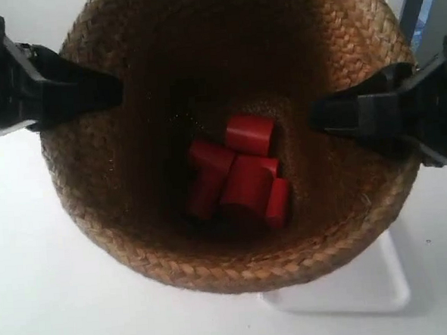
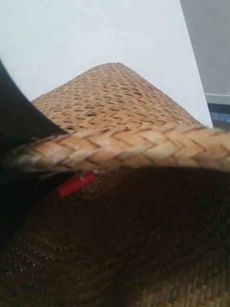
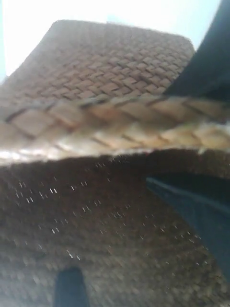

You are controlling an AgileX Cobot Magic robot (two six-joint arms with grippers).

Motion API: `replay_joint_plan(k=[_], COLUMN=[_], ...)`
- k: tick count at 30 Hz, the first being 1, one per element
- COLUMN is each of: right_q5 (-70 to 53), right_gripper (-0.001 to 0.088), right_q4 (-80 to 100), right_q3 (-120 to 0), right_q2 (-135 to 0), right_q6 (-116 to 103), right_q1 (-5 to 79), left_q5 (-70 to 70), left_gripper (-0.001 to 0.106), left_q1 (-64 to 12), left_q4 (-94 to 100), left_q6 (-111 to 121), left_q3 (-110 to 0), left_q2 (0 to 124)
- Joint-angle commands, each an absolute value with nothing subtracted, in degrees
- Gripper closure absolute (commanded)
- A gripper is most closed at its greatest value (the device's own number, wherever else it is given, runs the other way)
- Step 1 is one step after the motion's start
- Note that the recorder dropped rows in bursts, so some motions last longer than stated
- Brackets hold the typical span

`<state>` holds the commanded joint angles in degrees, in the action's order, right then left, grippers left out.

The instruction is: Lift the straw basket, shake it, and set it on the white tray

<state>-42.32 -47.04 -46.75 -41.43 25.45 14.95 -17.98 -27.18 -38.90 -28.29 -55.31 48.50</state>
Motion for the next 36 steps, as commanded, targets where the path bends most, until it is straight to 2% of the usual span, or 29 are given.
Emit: replay_joint_plan(k=[2,4,8,10,12,14,16,20,22,26,28,31,32,33,36], right_q5=[-38.31,-29.13,-15.96,-20.86,-36.09,-43.82,-39.31,-13.65,-16.34,-33.05,-29.39,-12.7,-10.84,-12.58,-28.29], right_gripper=[0.0868,0.0868,0.0868,0.0868,0.0868,0.0868,0.0868,0.0868,0.0868,0.0868,0.0868,0.0868,0.0868,0.0868,0.0868], right_q4=[-48.43,-51.24,-51.88,-52.65,-55.13,-60.17,-62.65,-60.96,-61.35,-61.32,-59.82,-58.33,-58.44,-58.44,-58.33], right_q3=[-45.88,-43.13,-39.4,-41.29,-46.27,-48.78,-47.48,-38.64,-40.18,-47.15,-44.83,-37.27,-36.87,-37.82,-44.04], right_q2=[-38.67,-38.25,-44.18,-45.89,-44.21,-42.16,-40.71,-45.03,-45.93,-40.4,-40.06,-45.79,-48.01,-48.72,-44.57], right_q6=[25.15,27.17,33.54,31.98,33.52,38.88,42.48,43.41,38.7,39.47,40.2,40.2,39.73,37.73,36.14], right_q1=[14.95,14.95,14.95,14.95,14.95,14.95,14.95,14.95,14.68,14.89,14.89,14.89,14.76,14.76,14.88], left_q5=[-17.69,-16.57,-8.57,-10.01,-16.72,-20.25,-17.6,-4.33,-6.37,-20.31,-16.78,-7.52,-6.66,-8.32,-18.17], left_gripper=[0.105,0.105,0.105,0.105,0.105,0.105,0.105,0.105,0.105,0.105,0.105,0.105,0.105,0.105,0.105], left_q1=[-27.71,-27.71,-27.71,-27.74,-27.74,-27.74,-27.74,-27.74,-27.74,-28.11,-28.11,-28.11,-28.11,-28.11,-28.11], left_q4=[-38.9,-38.9,-38.24,-38.41,-38.6,-38.7,-39.31,-37.61,-36.85,-37.88,-37.58,-37.49,-36.02,-35.38,-39.68], left_q6=[-28.75,-30.8,-32.02,-32.02,-32.02,-32.02,-32.02,-33.98,-34.51,-34.49,-35.29,-36.1,-36.08,-35.83,-35.71], left_q3=[-55.31,-54.23,-49.29,-49.77,-51.98,-53.01,-51.81,-44.08,-44.33,-51.71,-50.69,-44.25,-42.95,-43.17,-48.11], left_q2=[45.89,45.25,48.84,49.07,46.3,43.35,41.69,46.02,46.87,40.72,40.03,45.07,46.82,47.34,44.24])
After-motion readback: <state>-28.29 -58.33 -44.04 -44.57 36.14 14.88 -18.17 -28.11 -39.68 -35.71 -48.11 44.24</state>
